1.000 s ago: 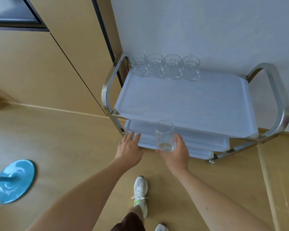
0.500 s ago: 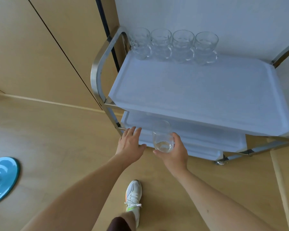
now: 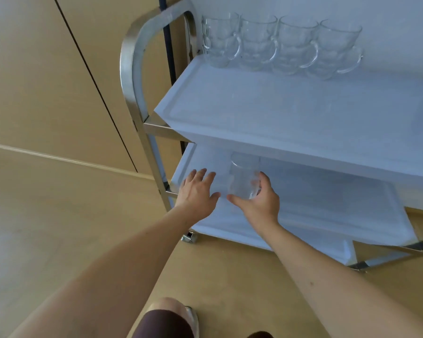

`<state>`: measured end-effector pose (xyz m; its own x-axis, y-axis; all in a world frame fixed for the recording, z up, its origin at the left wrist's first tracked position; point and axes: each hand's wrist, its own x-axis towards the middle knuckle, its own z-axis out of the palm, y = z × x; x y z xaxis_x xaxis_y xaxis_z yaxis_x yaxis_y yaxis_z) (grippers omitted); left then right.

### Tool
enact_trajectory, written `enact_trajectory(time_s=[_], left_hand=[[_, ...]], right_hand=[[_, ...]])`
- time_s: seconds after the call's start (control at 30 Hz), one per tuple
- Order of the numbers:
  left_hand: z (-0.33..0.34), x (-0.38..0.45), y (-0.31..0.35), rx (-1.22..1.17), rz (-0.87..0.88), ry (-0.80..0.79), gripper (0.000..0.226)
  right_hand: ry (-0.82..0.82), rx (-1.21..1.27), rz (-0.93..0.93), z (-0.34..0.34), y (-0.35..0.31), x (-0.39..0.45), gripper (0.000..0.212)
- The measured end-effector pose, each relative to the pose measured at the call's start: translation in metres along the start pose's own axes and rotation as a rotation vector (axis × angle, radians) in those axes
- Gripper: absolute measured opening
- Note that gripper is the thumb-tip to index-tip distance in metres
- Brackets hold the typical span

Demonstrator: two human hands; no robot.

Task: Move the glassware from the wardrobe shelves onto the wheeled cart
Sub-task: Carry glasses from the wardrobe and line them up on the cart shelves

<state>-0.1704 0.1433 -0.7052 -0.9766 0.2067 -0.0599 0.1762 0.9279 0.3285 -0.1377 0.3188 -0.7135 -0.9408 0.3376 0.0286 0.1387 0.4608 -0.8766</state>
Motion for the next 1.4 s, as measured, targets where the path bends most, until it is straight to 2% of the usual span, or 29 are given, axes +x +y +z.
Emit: enact_trajectory(time_s=[0.27,0.47,0.63,0.83,0.93,1.13,1.4], left_hand=[[0.057,0.058,-0.025,-0.056,0.027,0.145,0.061],[0.072,0.098,-0.031,-0.036,0.024,0.133,0.058],[0.074,0.118,-0.029,0.089,0.087,0.18,0.048],[0.074,0.122,-0.034,0.135,0.091,0.194,0.056],[0.065,0.129,-0.04,0.174,0.1,0.185,0.05],[0.072,0.132,-0.043,0.144,0.117,0.242,0.047],[0.075,0.134,-0.047,0.095,0.135,0.284,0.047]], right_hand=[[0.114,0.048,-0.1,0.042,0.049,0.059,0.096],[0.139,-0.025,-0.175,0.048,0.062,0.094,0.096],[0.14,-0.134,-0.205,0.063,0.053,0.133,0.096],[0.153,-0.116,-0.235,0.088,0.043,0.174,0.094],[0.153,-0.098,-0.235,0.099,0.037,0.192,0.094],[0.173,-0.122,-0.221,0.116,0.028,0.23,0.091],[0.178,-0.111,-0.202,0.133,0.019,0.271,0.101]])
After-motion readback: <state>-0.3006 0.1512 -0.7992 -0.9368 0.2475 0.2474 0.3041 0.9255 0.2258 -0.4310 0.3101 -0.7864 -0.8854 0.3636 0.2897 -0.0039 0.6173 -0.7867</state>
